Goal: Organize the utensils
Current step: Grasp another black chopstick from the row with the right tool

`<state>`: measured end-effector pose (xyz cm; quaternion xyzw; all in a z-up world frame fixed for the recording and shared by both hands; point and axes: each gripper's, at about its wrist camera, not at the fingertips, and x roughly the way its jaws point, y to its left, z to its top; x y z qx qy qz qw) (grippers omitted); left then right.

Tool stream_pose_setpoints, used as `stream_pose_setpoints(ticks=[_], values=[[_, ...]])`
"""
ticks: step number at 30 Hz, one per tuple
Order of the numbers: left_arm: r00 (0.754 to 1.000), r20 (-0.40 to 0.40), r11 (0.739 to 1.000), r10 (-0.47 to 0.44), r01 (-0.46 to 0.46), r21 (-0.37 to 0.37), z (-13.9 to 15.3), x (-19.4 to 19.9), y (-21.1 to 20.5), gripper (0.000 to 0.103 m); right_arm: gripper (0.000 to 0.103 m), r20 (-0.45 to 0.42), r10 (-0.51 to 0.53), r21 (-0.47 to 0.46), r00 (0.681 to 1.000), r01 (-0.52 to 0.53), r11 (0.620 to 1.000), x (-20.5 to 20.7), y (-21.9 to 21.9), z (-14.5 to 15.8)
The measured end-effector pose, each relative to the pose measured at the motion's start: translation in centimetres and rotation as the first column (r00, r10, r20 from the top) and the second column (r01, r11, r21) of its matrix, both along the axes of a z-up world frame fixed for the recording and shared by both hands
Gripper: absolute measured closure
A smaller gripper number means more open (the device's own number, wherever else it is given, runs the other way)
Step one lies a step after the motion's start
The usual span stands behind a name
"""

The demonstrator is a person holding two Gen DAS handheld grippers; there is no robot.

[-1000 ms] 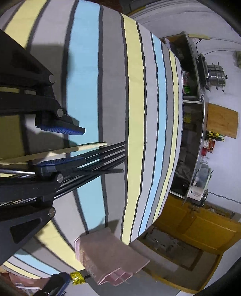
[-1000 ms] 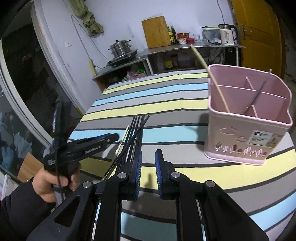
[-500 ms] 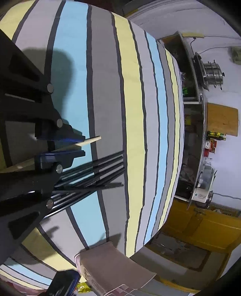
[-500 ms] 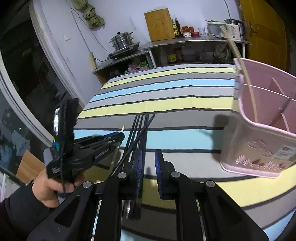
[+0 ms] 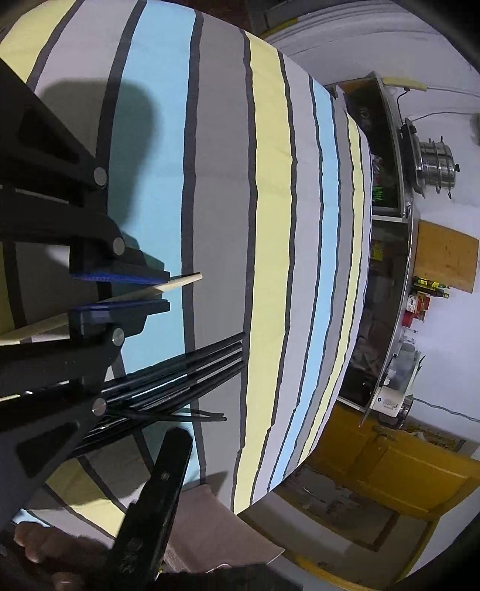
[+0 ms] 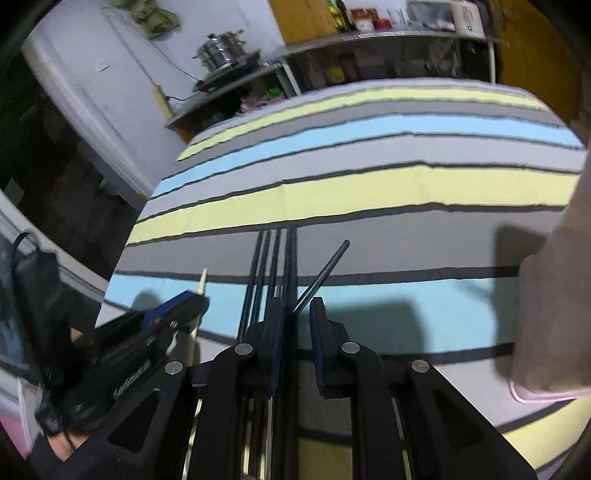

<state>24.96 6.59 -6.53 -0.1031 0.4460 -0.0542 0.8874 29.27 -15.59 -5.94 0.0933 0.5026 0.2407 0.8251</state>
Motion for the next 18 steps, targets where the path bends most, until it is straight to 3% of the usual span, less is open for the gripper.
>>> stream_pose_setpoints(ticks=[7, 18], values=[[1.0, -0.02, 1.0, -0.001, 0.001, 0.006, 0.0, 0.5, 0.0, 0.095, 0.088, -0.085, -0.077, 0.032, 0.993, 0.08, 0.996, 1.5, -0.4, -1.0], [0.999, -0.046, 0.999, 0.002, 0.0, 0.039, 0.0, 1.0, -0.5, 0.095, 0.087, -0.12, -0.089, -0.07, 0.989, 0.081, 0.994, 2.8, 1.5, -0.7]])
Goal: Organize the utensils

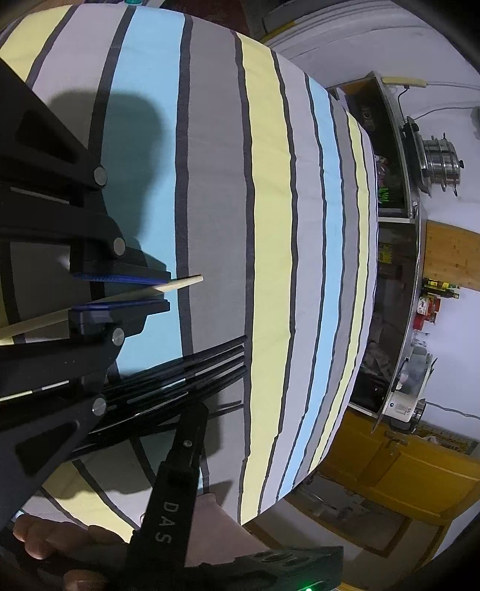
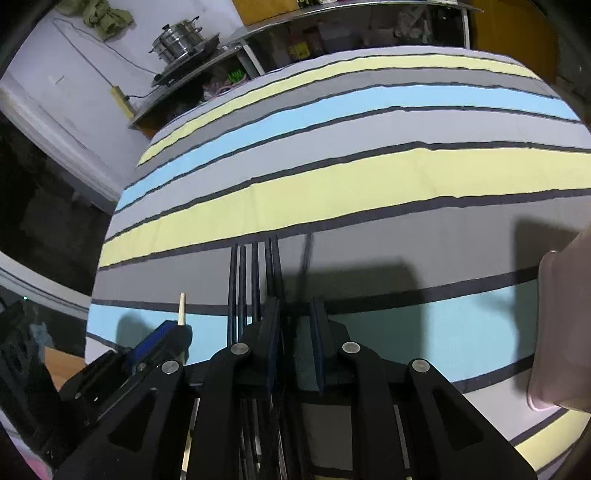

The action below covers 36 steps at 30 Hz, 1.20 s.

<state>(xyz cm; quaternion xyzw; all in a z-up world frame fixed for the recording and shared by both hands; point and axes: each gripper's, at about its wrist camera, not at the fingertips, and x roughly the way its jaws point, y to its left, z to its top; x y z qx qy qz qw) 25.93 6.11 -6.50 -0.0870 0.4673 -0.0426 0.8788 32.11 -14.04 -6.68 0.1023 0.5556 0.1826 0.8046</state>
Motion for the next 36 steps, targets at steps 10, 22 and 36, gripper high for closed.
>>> stream_pose_setpoints(ticks=[10, 22, 36], values=[[1.0, 0.006, 1.0, 0.008, -0.008, -0.024, -0.1, -0.1, 0.2, 0.095, 0.096, 0.013, 0.027, 0.06, 1.0, -0.028, 0.998, -0.3, -0.8, 0.5], [1.0, -0.019, 0.997, 0.017, -0.018, -0.071, 0.4, -0.4, 0.6, 0.098, 0.098, 0.076, 0.03, 0.121, 0.997, -0.039, 0.992, -1.8, -2.1, 3.3], [0.992, 0.124, 0.992, -0.01, 0.025, -0.123, 8.9, -4.7, 0.8, 0.098, 0.098, 0.257, 0.04, 0.165, 0.965, -0.085, 0.983, -6.6, -4.0, 11.3]])
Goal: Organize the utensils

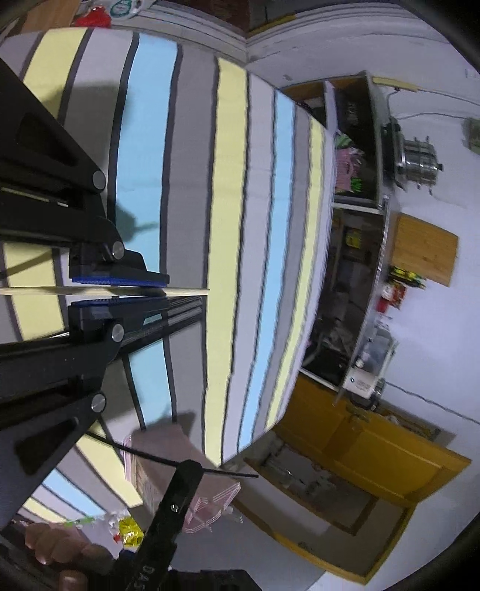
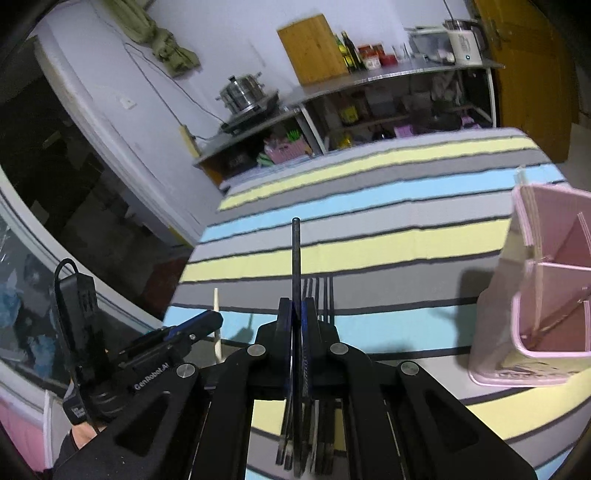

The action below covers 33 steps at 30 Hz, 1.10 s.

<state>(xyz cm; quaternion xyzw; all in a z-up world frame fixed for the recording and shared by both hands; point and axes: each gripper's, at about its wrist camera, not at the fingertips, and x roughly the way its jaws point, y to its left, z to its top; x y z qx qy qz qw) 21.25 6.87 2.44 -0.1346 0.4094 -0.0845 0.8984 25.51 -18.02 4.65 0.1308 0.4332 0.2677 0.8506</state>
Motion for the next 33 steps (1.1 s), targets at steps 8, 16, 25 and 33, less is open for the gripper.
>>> stream_pose_setpoints(ticks=[8, 16, 25, 33], values=[[0.995, 0.083, 0.999, -0.046, 0.046, -0.002, 5.1, -3.1, -1.5, 0.099, 0.098, 0.074, -0.024, 0.028, 0.997, 0.022, 0.999, -2.6, -2.2, 3.1], [0.986, 0.14, 0.995, -0.095, 0.096, 0.005, 8.6, -4.5, -3.8, 0.099, 0.098, 0.134, -0.058, 0.048, 0.989, 0.052, 0.997, -4.3, -4.7, 5.7], [0.967, 0.175, 0.982, -0.183, 0.187, -0.005, 11.4, -4.1, -8.6, 0.099, 0.098, 0.19, -0.143, 0.054, 0.971, 0.135, 0.989, -6.0, -9.2, 8.1], [0.933, 0.229, 0.958, -0.276, 0.285, -0.005, 14.5, -2.6, -14.4, 0.099, 0.098, 0.245, -0.26, 0.064, 0.934, 0.252, 0.966, -6.3, -14.9, 10.6]])
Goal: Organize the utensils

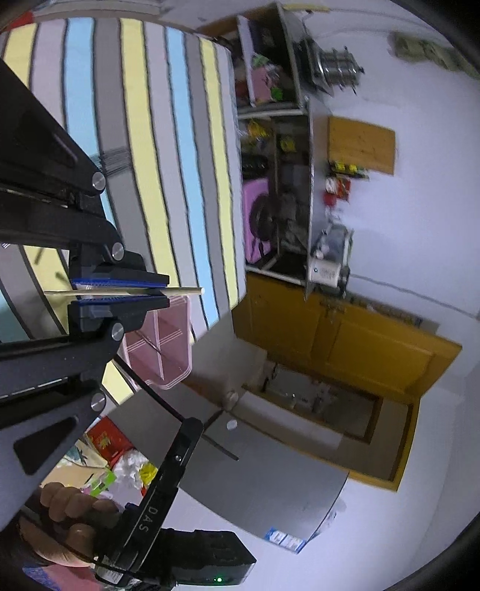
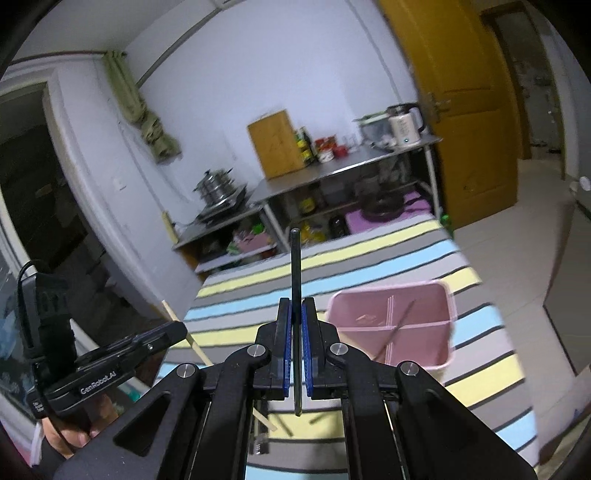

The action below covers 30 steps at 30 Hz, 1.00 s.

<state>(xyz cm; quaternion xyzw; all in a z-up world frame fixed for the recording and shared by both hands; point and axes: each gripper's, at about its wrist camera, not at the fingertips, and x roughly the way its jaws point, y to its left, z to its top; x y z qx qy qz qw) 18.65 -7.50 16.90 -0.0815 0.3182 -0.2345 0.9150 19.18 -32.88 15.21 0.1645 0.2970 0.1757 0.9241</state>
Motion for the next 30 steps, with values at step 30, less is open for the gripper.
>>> stream_pose_setpoints(ticks=[30], values=[[0.998, 0.061, 0.999, -0.023, 0.02, 0.038, -3.3, 8.3, -7.5, 0.099, 0.098, 0.001, -0.124, -0.034, 0.992, 0.124, 0.992, 5.1, -4.9, -3.3]])
